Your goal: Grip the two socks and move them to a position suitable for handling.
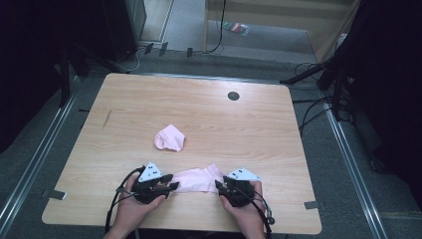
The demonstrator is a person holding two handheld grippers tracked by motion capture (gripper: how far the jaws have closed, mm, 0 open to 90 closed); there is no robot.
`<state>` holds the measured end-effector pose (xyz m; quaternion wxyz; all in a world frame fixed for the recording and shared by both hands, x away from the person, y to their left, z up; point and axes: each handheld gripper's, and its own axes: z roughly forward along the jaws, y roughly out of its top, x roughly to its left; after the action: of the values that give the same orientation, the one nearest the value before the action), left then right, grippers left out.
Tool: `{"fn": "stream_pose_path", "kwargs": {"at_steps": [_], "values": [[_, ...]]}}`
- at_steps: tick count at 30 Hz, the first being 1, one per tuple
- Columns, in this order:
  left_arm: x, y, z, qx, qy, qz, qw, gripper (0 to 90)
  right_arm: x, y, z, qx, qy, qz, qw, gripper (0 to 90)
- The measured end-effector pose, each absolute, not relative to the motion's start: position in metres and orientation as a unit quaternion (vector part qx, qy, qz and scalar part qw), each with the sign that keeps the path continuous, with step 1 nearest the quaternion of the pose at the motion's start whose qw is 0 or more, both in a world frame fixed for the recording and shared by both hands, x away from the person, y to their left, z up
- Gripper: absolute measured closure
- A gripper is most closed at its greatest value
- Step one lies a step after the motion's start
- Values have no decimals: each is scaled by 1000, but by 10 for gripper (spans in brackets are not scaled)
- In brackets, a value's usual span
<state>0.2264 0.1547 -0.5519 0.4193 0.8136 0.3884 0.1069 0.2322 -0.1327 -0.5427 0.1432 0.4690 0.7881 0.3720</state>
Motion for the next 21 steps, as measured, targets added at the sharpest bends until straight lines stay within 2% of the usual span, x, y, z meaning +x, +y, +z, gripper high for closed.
{"fn": "stream_pose_path", "kwargs": {"at_steps": [3,6,8,9,12,14,16,19,20,21], "values": [[225,153,-552,817,383,111,417,550,228,-130,-544,456,797,362,162,600],[224,152,-552,819,381,118,413,554,224,-126,-545,445,804,350,183,616],[222,149,-552,826,373,139,399,573,222,-124,-545,445,803,348,189,707],[220,147,-552,829,370,155,390,659,221,-124,-545,446,802,350,189,806],[219,148,-552,826,376,158,389,869,221,-124,-545,447,801,355,183,859],[220,155,-551,829,371,132,398,898,222,-126,-545,454,797,358,173,868],[219,156,-550,831,366,132,398,900,222,-128,-544,461,794,360,165,869],[220,166,-544,827,354,81,430,900,222,-135,-540,470,791,365,141,862],[221,167,-545,833,346,67,426,900,222,-136,-539,469,793,365,131,838],[221,168,-546,838,341,76,420,897,223,-138,-539,464,799,364,118,762]]}}
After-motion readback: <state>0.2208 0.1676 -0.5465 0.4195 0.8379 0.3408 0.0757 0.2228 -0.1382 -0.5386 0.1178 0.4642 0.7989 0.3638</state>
